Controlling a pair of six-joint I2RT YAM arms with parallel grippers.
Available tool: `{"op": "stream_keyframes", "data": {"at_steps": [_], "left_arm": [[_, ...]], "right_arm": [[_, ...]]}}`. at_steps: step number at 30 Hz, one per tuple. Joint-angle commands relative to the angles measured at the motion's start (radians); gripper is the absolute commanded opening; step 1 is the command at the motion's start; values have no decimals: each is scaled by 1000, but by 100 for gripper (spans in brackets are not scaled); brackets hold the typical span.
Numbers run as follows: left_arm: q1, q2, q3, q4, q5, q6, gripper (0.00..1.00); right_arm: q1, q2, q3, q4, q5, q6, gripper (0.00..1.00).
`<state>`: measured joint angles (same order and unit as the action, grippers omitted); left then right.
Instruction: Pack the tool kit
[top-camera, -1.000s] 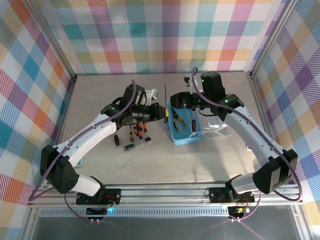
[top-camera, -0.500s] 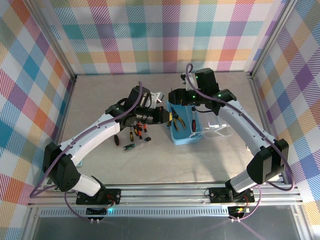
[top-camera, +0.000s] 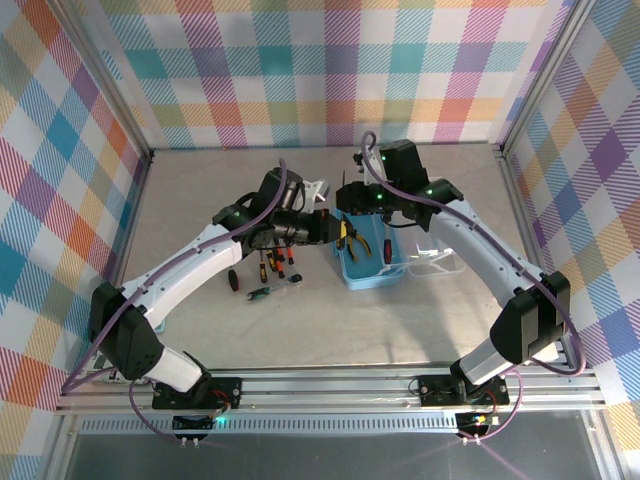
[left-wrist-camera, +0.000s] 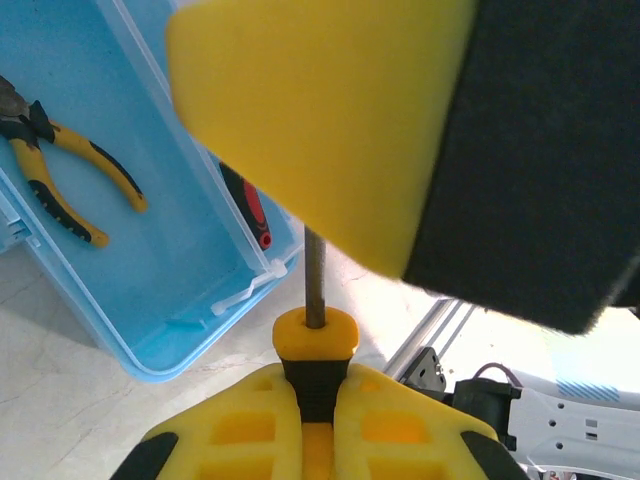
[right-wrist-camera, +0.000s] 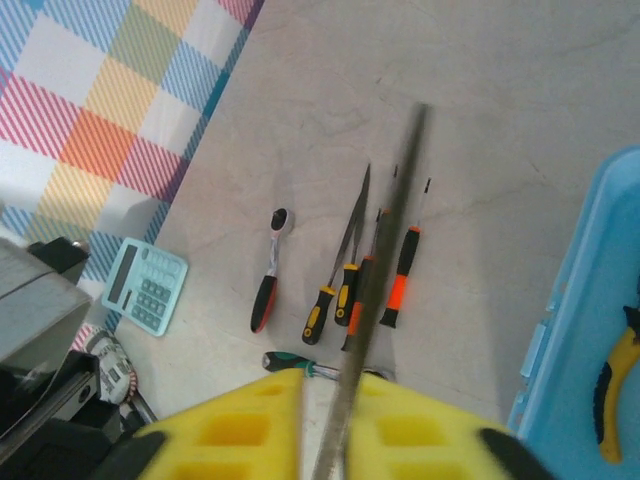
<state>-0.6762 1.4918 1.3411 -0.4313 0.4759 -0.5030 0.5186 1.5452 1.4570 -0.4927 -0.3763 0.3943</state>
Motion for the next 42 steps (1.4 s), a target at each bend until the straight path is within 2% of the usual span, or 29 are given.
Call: {"op": "stream_keyframes", "data": {"at_steps": [1, 3, 4, 6, 9, 12, 14, 19, 22, 24, 28, 39, 40, 42], "left_arm": [[-11, 12, 43, -30, -12, 23, 12], [-11, 12, 60, -56, -29, 40, 29], [-10, 12, 69, -69, -41, 49, 40], [-3, 12, 92, -107, -76, 76, 66], [31, 12, 114, -162, -122, 95, 88], [96, -2, 99, -203, -158, 96, 100], [156, -12, 71, -233, -192, 95, 100], [291, 7, 24, -362, -359, 95, 100], [315, 25, 17, -406, -457, 111, 100], [317, 34, 10, -409, -485, 120, 100], [318, 52, -25, -367, -454, 124, 100], [317, 93, -52, -329, -423, 171, 100], [318, 98, -45, -333, -421, 179, 100], [319, 105, -33, -343, -427, 191, 100]], "right_arm": [[1, -5, 26, -20, 12, -22, 7], [-14, -5, 41, -47, 14, -35, 0], [-25, -6, 50, -63, 13, -45, 0], [-60, -10, 76, -111, 14, -80, 0], [-136, -13, 124, -202, 28, -151, 0], [-219, -5, 185, -313, 78, -247, 0], [-262, 8, 228, -387, 142, -307, 0], [-328, 68, 294, -509, 297, -420, 0], [-333, 116, 284, -515, 359, -446, 0], [-333, 150, 279, -513, 400, -453, 0], [-333, 207, 266, -487, 448, -467, 0], [-329, 344, 271, -474, 444, -447, 0], [-329, 351, 271, -474, 442, -446, 1], [-328, 361, 272, -476, 436, -441, 12]]}}
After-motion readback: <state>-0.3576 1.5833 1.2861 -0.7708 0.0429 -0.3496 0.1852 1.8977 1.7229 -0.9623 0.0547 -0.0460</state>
